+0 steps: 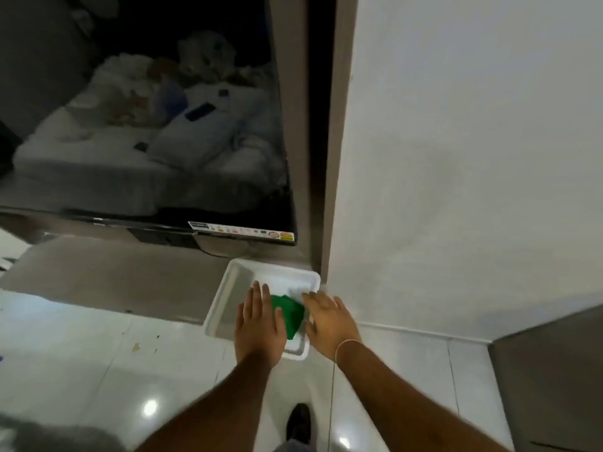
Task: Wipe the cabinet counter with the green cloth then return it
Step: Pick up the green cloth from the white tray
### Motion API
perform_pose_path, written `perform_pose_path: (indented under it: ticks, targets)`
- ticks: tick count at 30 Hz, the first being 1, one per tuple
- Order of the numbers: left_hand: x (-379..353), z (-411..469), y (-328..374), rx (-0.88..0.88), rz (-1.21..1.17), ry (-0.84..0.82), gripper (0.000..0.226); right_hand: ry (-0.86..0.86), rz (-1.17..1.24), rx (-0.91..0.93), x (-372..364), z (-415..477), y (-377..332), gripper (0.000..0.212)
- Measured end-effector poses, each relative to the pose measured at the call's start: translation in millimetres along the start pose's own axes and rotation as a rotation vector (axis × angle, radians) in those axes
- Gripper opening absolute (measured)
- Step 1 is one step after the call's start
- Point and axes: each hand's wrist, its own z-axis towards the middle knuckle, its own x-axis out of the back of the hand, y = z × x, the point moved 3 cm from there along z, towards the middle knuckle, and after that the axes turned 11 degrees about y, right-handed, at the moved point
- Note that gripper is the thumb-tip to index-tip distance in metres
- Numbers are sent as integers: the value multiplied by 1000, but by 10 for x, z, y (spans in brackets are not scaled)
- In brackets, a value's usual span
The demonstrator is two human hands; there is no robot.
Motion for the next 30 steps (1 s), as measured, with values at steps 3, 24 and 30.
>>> perform_pose_path:
  ticks: [3,24,30]
  targets:
    - [-150,75,-408,87,-3,17,79,-75,77,-112,-439,253,-84,63]
    - [-373,219,-653,55,11,-85,79,-261,199,-489,-1153,1122,-165,48]
    - [-292,251,95,-12,-115,-33,67,-107,333,-452,-499,828,152,54]
